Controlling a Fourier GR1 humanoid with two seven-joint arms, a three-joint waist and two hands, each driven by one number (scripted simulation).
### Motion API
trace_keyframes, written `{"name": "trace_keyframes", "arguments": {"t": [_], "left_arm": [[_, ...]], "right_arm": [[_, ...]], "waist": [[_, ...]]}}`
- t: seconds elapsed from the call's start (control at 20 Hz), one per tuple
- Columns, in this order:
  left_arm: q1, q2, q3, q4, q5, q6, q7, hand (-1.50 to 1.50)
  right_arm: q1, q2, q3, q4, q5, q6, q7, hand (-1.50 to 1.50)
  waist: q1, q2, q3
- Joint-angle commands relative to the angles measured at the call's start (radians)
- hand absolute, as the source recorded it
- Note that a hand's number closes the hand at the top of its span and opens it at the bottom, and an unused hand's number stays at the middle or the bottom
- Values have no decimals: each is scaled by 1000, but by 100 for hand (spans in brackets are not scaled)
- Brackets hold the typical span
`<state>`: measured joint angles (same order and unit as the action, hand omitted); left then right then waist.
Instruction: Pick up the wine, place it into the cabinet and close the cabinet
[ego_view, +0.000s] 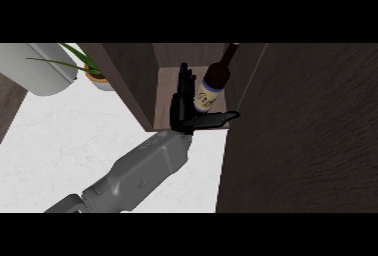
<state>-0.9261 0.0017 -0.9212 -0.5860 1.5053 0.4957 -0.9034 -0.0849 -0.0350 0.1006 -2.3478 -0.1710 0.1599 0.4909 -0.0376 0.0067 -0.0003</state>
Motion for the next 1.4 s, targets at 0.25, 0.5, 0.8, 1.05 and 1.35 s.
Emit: {"name": "trace_keyframes", "arguments": {"t": [0.25, 0.5, 0.8, 1.05, 1.35], "left_arm": [[111, 2, 27, -152, -115, 75, -28, -150], [210, 63, 34, -238, -217, 11, -14, -150], [350, 204, -27, -486, -315, -9, 31, -150], [397, 260, -2, -677, -395, 51, 120, -150], [518, 440, -11, -953, -440, 48, 175, -150]], "right_arm": [[31, 25, 25, 11, 67, -25, -39, -150], [31, -9, -1, -60, 22, -16, 30, -150], [26, -4, -4, -79, 49, -40, 41, -150], [-43, -24, -52, -49, 29, -41, 48, -150], [54, -76, -49, -42, -78, 79, 6, 150]], "waist": [[39, -10, 0], [38, -9, 0], [47, -13, 0], [43, -10, 0], [52, -12, 1]]}}
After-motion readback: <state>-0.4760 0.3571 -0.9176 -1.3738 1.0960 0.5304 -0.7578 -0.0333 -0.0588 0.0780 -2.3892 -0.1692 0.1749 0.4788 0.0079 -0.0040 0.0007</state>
